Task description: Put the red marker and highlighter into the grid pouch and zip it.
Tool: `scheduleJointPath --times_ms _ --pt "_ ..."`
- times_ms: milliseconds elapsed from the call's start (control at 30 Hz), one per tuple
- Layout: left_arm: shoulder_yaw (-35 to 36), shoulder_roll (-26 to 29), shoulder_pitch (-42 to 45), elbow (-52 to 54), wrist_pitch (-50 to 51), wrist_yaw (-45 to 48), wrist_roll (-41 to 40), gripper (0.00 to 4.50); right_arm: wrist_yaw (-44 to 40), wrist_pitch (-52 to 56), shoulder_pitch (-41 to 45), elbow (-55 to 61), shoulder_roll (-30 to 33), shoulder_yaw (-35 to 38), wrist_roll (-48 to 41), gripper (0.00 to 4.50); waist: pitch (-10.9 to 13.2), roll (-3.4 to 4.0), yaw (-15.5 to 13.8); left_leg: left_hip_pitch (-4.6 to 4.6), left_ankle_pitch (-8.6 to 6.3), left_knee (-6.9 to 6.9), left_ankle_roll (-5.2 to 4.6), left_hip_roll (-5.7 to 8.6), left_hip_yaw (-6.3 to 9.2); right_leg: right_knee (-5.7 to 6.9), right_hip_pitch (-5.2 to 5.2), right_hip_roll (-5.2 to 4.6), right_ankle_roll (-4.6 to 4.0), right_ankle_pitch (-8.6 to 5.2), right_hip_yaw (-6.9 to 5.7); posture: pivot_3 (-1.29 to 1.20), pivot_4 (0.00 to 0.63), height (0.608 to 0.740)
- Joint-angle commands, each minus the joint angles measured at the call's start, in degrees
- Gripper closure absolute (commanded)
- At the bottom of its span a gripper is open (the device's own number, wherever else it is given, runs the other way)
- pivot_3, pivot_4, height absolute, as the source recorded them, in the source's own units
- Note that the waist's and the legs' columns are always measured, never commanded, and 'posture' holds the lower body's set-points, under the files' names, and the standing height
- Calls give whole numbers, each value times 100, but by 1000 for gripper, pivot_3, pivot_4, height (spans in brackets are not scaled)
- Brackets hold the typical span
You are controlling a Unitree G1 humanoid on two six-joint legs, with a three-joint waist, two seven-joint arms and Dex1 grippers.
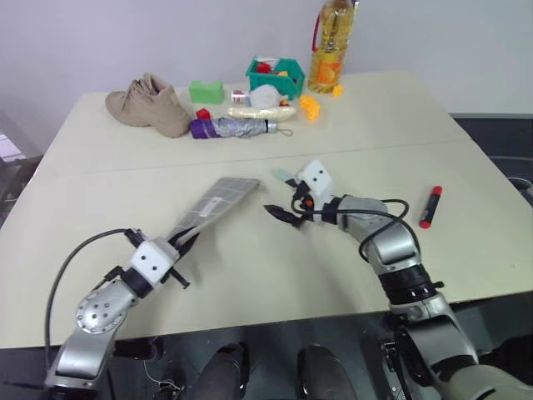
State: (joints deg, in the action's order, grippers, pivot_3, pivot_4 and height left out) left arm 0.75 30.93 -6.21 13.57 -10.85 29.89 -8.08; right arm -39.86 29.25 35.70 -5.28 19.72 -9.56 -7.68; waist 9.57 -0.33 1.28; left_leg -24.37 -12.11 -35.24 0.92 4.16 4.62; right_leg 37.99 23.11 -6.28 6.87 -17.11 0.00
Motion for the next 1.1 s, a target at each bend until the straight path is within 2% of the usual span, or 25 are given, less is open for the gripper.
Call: scheduleJointPath --times_ms 33,233,267,300,400,533,700,1100 --pt "-115 -113 116 309 163 90 -89 4500 8 -194 117 348 -35 -27 14 76 0 0 -2 1 0 0 0 -2 0 0 0 2 0 0 1 0 150 739" --pt "-236 -192 210 453 275 237 -46 4500 214 -102 184 125 -169 8 21 76 0 -1 -57 0 1 -6 1 2 1 -3 -5 -1 0 0 1 0 150 739" --pt "-240 -207 214 467 283 246 -47 4500 240 -60 191 76 -200 31 -3 584 0 -1 -57 0 1 -6 1 2 1 -3 -6 -1 0 0 1 0 150 739" --pt "-243 -217 212 478 286 255 -40 4500 270 -36 196 30 -220 46 -10 798 0 -1 -56 0 1 -6 1 2 2 -3 -6 -1 0 0 1 0 150 739" --pt "-232 -253 199 495 297 259 -15 4500 365 -7 205 -79 -238 61 20 2222 0 -1 -53 0 1 -6 2 2 2 -3 -6 -1 0 0 1 0 150 739" --pt "-221 -288 168 526 301 242 10 4500 426 5 200 -110 -270 129 -20 4421 0 -1 -50 0 1 -6 2 2 2 -3 -6 0 0 0 1 0 150 739" --pt "-196 -310 169 496 324 194 92 4500 371 62 192 20 -263 103 -31 4476 0 -1 -48 0 1 -5 2 2 2 -3 -6 0 0 0 1 0 150 739" --pt "-500 -733 471 456 535 -4 363 4500 -330 264 160 1755 124 -1414 525 4476 -1 -2 -50 0 1 -6 2 0 3 -3 -5 1 0 0 1 0 150 739"
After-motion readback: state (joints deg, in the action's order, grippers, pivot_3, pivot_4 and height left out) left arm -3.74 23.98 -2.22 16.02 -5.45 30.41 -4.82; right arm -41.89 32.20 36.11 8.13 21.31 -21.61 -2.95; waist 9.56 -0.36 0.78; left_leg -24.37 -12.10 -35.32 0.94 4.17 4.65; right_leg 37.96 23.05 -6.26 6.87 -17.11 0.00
